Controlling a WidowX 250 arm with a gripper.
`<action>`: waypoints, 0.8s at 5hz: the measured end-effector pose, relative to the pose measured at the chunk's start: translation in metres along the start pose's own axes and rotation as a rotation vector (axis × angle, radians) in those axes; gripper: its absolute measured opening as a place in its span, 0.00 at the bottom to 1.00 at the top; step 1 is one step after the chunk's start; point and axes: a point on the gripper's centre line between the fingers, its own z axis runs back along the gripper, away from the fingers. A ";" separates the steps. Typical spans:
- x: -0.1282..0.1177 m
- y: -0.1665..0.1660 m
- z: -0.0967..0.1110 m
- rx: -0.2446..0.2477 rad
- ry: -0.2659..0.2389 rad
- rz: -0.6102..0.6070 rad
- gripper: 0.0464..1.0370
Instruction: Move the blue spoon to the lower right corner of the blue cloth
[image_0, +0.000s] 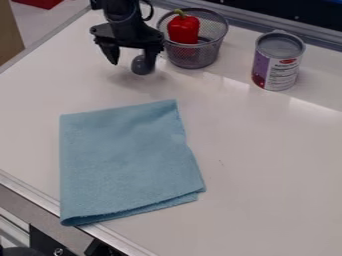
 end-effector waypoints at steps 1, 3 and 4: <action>0.010 0.000 -0.002 0.036 0.080 0.020 0.96; 0.010 -0.001 -0.013 0.018 0.219 -0.044 0.96; 0.012 0.004 -0.014 0.017 0.209 -0.056 0.96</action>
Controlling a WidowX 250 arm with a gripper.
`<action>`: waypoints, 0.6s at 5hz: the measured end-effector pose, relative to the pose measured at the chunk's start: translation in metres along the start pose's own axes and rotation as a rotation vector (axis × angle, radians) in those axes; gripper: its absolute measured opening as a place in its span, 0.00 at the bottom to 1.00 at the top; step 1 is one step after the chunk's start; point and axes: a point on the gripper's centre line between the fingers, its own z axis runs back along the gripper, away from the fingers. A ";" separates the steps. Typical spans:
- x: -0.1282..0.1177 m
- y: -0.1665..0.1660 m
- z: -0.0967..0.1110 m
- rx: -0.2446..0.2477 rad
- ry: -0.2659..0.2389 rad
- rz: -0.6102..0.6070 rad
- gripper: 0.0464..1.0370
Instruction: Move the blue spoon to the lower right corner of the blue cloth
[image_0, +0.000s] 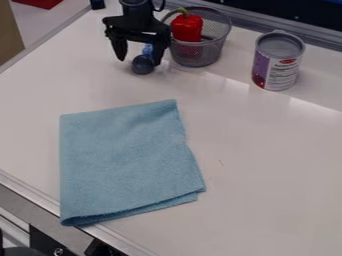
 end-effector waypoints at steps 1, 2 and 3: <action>-0.002 0.003 -0.005 0.003 0.011 0.005 0.92; -0.004 0.005 -0.010 0.010 0.042 0.019 0.65; -0.002 0.006 -0.011 0.006 0.073 0.045 0.59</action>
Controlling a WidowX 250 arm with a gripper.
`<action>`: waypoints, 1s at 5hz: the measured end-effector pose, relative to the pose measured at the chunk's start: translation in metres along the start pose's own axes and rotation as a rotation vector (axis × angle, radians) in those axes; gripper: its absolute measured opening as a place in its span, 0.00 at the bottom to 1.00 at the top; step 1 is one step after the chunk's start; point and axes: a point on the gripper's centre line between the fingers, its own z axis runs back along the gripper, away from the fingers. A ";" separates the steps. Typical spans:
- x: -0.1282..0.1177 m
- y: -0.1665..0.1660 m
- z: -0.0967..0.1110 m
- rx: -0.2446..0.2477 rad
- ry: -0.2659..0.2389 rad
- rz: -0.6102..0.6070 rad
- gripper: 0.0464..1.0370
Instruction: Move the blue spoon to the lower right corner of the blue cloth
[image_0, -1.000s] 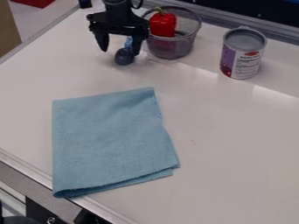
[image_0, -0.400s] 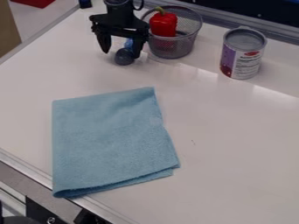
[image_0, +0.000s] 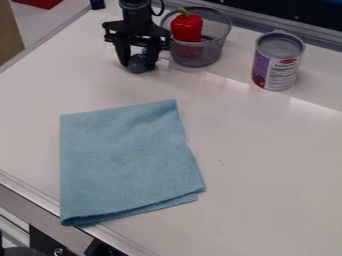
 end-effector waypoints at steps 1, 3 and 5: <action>-0.001 0.003 0.001 -0.003 0.016 0.000 0.59; 0.002 0.022 0.031 -0.035 -0.025 0.145 0.59; -0.023 0.017 0.075 -0.129 0.026 0.180 0.59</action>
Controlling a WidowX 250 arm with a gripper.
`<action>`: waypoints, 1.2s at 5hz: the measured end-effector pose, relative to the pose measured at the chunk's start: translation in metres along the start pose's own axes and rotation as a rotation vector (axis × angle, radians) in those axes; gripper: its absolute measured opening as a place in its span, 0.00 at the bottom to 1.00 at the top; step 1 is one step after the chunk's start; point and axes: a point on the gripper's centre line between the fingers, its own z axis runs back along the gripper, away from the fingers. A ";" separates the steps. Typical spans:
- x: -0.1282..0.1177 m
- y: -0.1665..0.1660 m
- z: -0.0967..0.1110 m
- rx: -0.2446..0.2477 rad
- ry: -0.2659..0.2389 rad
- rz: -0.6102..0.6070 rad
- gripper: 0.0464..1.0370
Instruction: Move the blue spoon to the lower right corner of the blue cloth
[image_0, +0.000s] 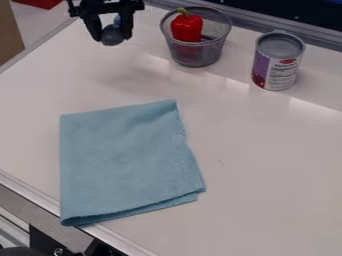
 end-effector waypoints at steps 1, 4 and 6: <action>-0.034 -0.016 0.014 -0.052 0.070 -0.074 0.59; -0.147 -0.100 -0.005 -0.138 0.172 -0.122 0.59; -0.188 -0.140 -0.038 -0.100 0.172 -0.107 0.59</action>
